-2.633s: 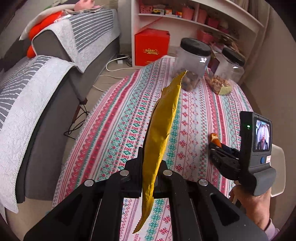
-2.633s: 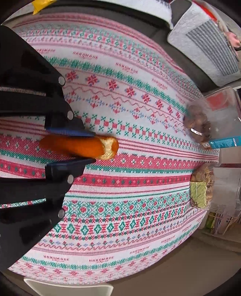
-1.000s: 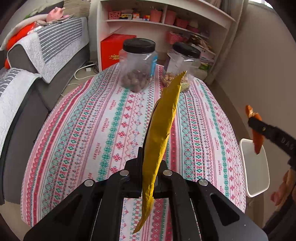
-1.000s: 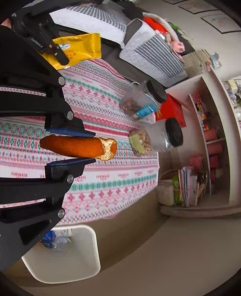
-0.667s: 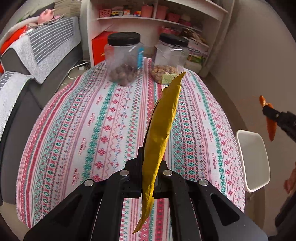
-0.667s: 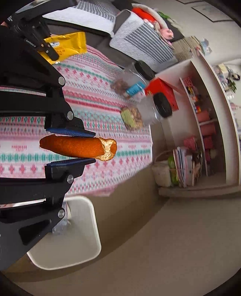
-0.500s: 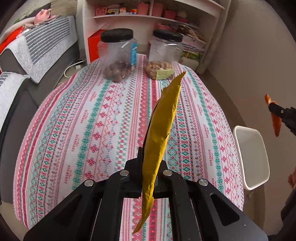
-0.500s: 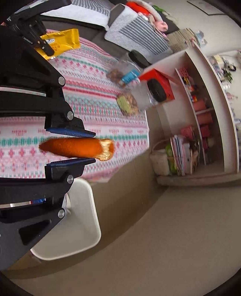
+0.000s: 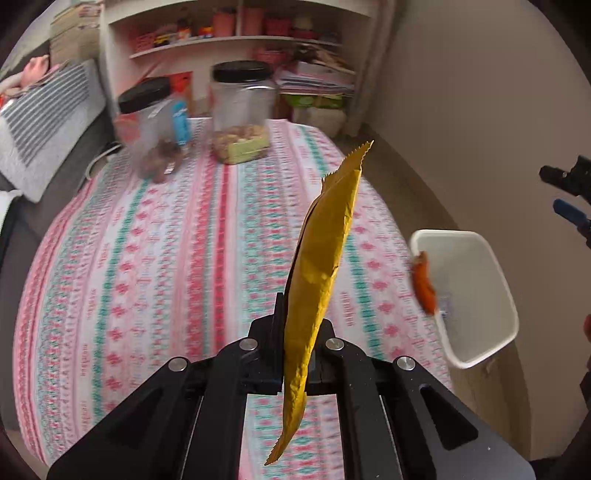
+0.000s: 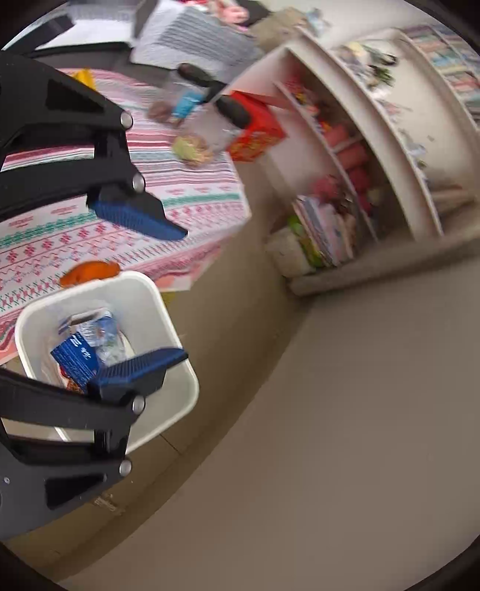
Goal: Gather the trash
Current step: 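Carry the orange peel to the white bin and release it with the right gripper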
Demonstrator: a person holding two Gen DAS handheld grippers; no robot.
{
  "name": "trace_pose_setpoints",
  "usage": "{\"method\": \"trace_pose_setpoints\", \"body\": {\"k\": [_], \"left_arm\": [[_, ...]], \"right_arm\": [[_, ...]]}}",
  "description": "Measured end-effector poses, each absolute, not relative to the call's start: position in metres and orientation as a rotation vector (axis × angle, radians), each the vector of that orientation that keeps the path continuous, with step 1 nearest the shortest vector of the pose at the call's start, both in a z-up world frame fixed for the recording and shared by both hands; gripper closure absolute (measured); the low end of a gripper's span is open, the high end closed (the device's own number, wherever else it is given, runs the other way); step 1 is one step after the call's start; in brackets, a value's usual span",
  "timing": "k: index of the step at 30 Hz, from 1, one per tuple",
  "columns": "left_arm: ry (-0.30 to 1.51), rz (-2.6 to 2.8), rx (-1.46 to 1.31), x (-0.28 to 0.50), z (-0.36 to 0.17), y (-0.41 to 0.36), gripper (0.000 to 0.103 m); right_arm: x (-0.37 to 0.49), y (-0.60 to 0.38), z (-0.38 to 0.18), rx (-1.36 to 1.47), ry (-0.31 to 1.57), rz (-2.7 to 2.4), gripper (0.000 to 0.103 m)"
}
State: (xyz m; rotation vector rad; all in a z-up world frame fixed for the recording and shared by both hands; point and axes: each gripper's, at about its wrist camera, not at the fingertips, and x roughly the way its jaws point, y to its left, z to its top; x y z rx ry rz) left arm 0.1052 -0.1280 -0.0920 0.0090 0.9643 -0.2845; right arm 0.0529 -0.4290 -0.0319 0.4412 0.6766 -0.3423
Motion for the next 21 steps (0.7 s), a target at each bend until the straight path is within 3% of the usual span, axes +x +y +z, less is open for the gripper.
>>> {"method": "trace_pose_setpoints", "body": {"k": [2, 5, 13, 21], "left_arm": [[0.965, -0.309, 0.010, 0.106, -0.089, -0.145, 0.097], [0.954, -0.350, 0.017, 0.105, -0.082, -0.173, 0.097], [0.950, -0.335, 0.031, 0.098, -0.080, -0.174, 0.097], [0.993, -0.285, -0.007, 0.100, -0.101, -0.129, 0.097]], "right_arm": [[0.044, -0.442, -0.027, 0.467, 0.643, -0.373, 0.020], [0.040, -0.455, -0.027, 0.441, 0.660, -0.394, 0.016], [0.091, -0.431, -0.112, 0.382, 0.998, -0.242, 0.016], [0.120, -0.367, -0.187, 0.180, 1.186, -0.116, 0.028]]}}
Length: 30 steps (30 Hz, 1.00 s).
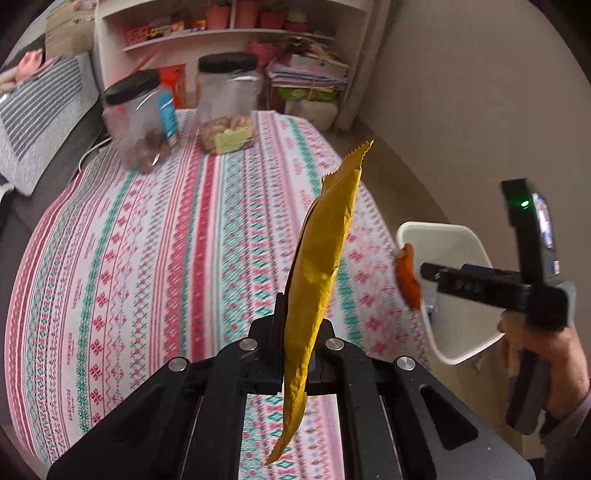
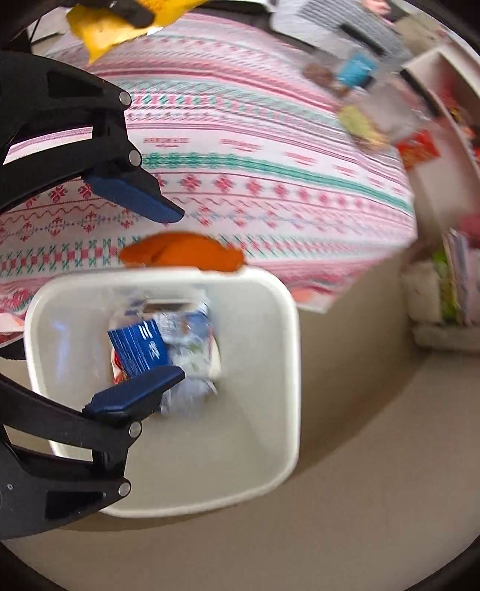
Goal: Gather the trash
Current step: 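Carry the orange peel to the white bin and release it with the right gripper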
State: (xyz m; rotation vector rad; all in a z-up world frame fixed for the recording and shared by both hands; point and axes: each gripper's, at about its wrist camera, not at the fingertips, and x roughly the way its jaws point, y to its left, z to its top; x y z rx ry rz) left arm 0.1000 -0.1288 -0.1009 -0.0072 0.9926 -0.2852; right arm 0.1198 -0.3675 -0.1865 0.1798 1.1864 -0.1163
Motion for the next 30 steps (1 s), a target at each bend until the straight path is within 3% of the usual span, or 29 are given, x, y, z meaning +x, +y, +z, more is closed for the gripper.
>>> {"method": "trace_pose_setpoints", "body": {"k": [3, 6, 8, 13, 23, 30], "left_arm": [[1.010, -0.281, -0.035, 0.105, -0.111, -0.116, 0.097], [1.028, -0.283, -0.064, 0.111, -0.114, -0.108, 0.097], [1.016, -0.289, -0.074, 0.113, -0.110, -0.105, 0.097], [0.998, -0.284, -0.082, 0.117, -0.105, -0.101, 0.097], [0.984, -0.326, -0.058, 0.116, -0.101, -0.129, 0.097], [0.958, -0.419, -0.020, 0.114, -0.087, -0.194, 0.097]], "right_arm": [[0.128, -0.351, -0.200, 0.145, 1.211, -0.102, 0.034], [0.136, -0.348, -0.207, 0.136, 1.235, -0.113, 0.049], [0.140, -0.346, -0.213, 0.149, 1.248, -0.108, 0.065], [0.145, -0.345, -0.202, 0.139, 1.218, -0.125, 0.083], [0.119, -0.393, -0.126, 0.226, 1.017, -0.184, 0.083], [0.092, -0.452, -0.104, 0.314, 0.954, -0.307, 0.080]]}}
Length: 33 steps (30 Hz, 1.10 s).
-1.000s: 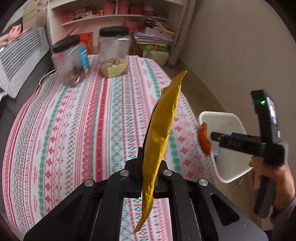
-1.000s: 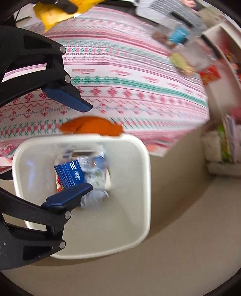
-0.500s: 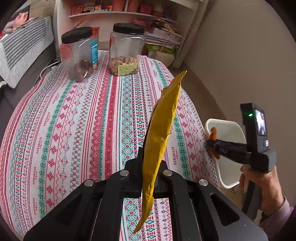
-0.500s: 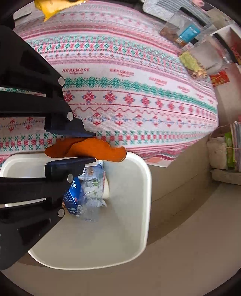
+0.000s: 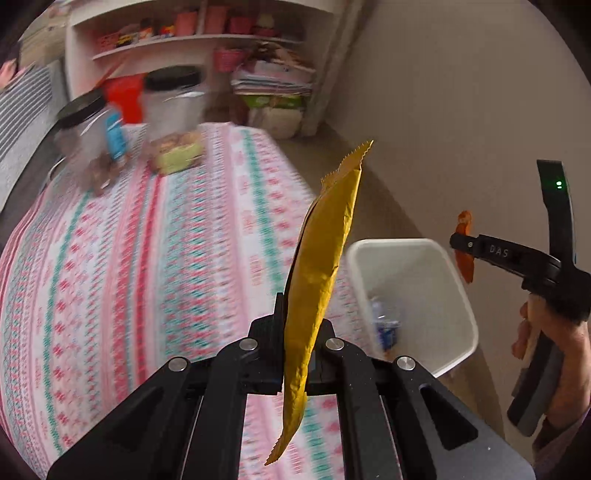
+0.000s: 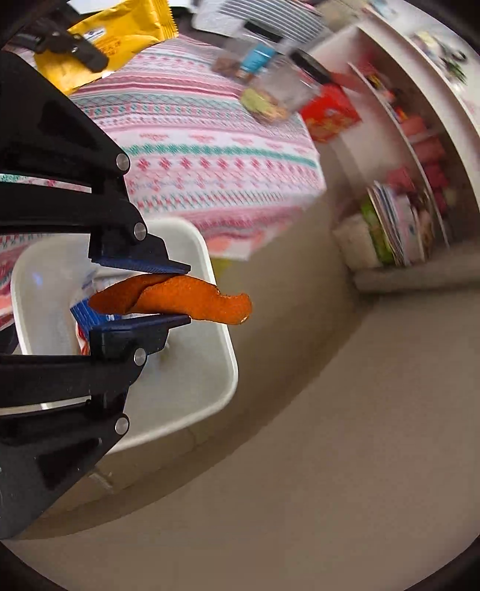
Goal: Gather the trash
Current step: 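Carry the orange peel to the white bin and release it with the right gripper, then drop the yellow snack packet into the white bin with the left gripper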
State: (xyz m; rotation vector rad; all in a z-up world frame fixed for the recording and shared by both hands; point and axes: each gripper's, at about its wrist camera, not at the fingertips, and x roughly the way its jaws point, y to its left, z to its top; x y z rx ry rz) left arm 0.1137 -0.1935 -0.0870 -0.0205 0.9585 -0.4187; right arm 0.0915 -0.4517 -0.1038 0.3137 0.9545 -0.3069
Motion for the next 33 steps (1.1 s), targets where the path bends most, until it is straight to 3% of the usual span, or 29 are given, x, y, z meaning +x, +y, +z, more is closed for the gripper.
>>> {"method": "trace_pose_setpoints", "body": {"k": [1, 2, 5, 8, 12, 15, 17, 19, 25, 29, 33], "left_arm": [[0.953, -0.435, -0.013, 0.113, -0.084, -0.205, 0.097], [0.951, -0.451, -0.008, 0.112, -0.082, -0.215, 0.097], [0.956, -0.500, 0.004, 0.110, -0.079, -0.249, 0.097], [0.973, -0.570, -0.016, 0.109, -0.079, -0.279, 0.097], [1.006, -0.662, -0.047, 0.110, -0.080, -0.317, 0.094], [1.017, -0.675, -0.051, 0.111, -0.078, -0.331, 0.085], [1.012, -0.679, -0.045, 0.109, -0.075, -0.336, 0.066], [1.010, -0.685, -0.045, 0.107, -0.071, -0.337, 0.053], [0.978, -0.596, 0.027, 0.095, -0.056, -0.316, 0.037], [0.880, -0.505, 0.078, 0.082, -0.032, -0.284, 0.023], [0.757, -0.401, 0.077, 0.065, -0.002, -0.238, 0.017]], "right_arm": [[0.087, -0.462, -0.100, 0.324, 0.950, -0.333, 0.078], [0.083, -0.469, -0.098, 0.334, 0.943, -0.351, 0.065], [0.070, -0.488, -0.088, 0.361, 0.900, -0.416, 0.038], [0.052, -0.509, -0.073, 0.398, 0.837, -0.483, 0.025], [0.029, -0.531, -0.055, 0.458, 0.759, -0.533, 0.017], [0.016, -0.538, -0.042, 0.451, 0.710, -0.562, 0.013], [0.011, -0.538, -0.035, 0.447, 0.681, -0.565, 0.010], [0.010, -0.536, -0.029, 0.452, 0.652, -0.561, 0.008], [0.006, -0.515, -0.010, 0.416, 0.590, -0.502, 0.007], [0.004, -0.492, 0.006, 0.372, 0.526, -0.444, 0.007], [-0.002, -0.464, 0.023, 0.355, 0.445, -0.366, 0.007]]}}
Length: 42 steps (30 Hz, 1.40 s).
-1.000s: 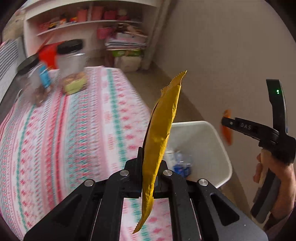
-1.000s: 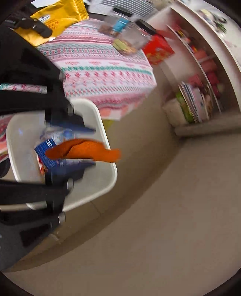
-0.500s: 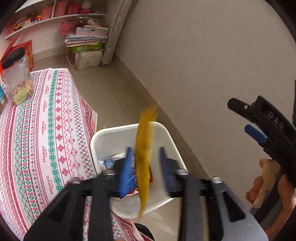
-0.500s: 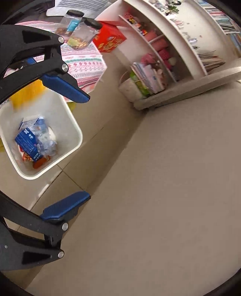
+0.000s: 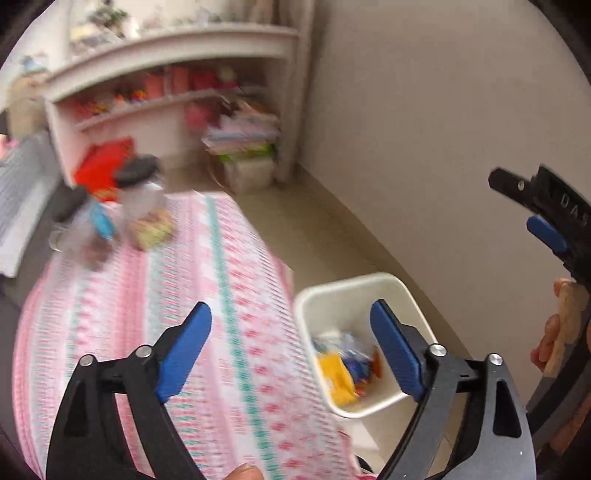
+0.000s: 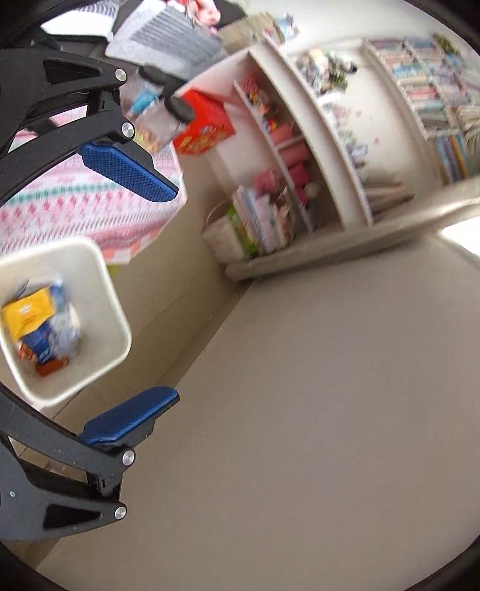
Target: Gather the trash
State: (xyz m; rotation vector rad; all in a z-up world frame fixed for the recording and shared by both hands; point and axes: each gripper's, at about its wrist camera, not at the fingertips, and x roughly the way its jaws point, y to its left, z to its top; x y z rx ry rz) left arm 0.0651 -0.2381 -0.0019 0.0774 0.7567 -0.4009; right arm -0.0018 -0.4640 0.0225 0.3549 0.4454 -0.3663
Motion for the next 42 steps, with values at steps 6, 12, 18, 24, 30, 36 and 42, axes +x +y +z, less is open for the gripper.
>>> {"method": "trace_pose_setpoints", "body": {"k": [6, 12, 18, 24, 30, 36, 42], "left_arm": [[0.377, -0.122, 0.034, 0.013, 0.053, -0.160, 0.007], [0.425, -0.034, 0.038, 0.017, 0.060, -0.102, 0.007], [0.527, 0.009, -0.028, 0.045, 0.020, -0.053, 0.007], [0.566, 0.068, -0.088, 0.063, 0.009, -0.016, 0.007], [0.589, 0.094, -0.082, 0.068, 0.005, -0.008, 0.007], [0.597, 0.095, -0.055, 0.066, 0.003, -0.017, 0.007], [0.592, 0.083, -0.054, 0.062, 0.004, -0.022, 0.007]], "right_arm": [[-0.017, -0.404, 0.048, 0.278, 0.307, -0.289, 0.007], [0.002, -0.353, 0.036, 0.364, 0.442, -0.114, 0.007], [0.029, -0.285, 0.010, 0.217, 0.505, -0.148, 0.007], [0.044, -0.250, 0.003, 0.153, 0.503, -0.122, 0.007], [0.053, -0.233, -0.001, 0.072, 0.508, -0.162, 0.007], [0.051, -0.227, 0.000, 0.059, 0.493, -0.178, 0.007], [0.048, -0.226, 0.003, 0.055, 0.475, -0.184, 0.007]]}}
